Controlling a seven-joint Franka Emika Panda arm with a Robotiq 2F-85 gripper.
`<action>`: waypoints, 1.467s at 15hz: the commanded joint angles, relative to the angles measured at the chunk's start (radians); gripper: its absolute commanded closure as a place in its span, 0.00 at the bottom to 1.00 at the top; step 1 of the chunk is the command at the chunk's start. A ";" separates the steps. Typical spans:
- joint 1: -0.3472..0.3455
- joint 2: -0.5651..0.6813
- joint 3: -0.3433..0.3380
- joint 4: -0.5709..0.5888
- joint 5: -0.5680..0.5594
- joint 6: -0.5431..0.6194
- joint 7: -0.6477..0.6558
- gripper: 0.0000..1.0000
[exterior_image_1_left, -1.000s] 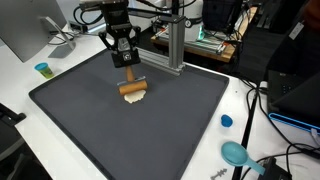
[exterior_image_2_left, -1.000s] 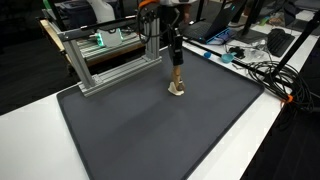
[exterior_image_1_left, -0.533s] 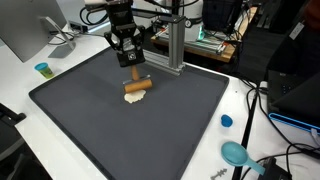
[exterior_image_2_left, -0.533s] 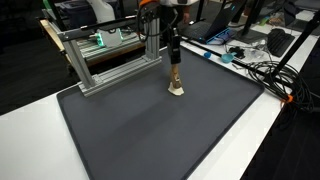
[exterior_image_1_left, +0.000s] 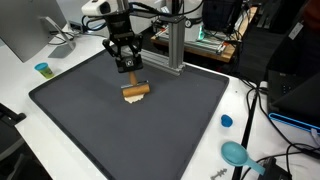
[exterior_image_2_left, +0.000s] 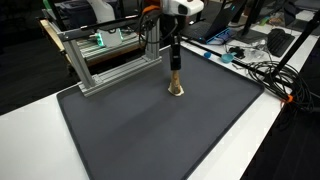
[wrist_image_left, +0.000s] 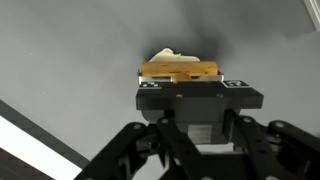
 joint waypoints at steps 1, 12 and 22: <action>0.003 0.020 0.002 0.052 -0.028 -0.019 0.040 0.79; 0.060 0.160 0.005 0.178 -0.215 -0.218 0.177 0.79; 0.070 0.234 0.008 0.276 -0.258 -0.372 0.212 0.79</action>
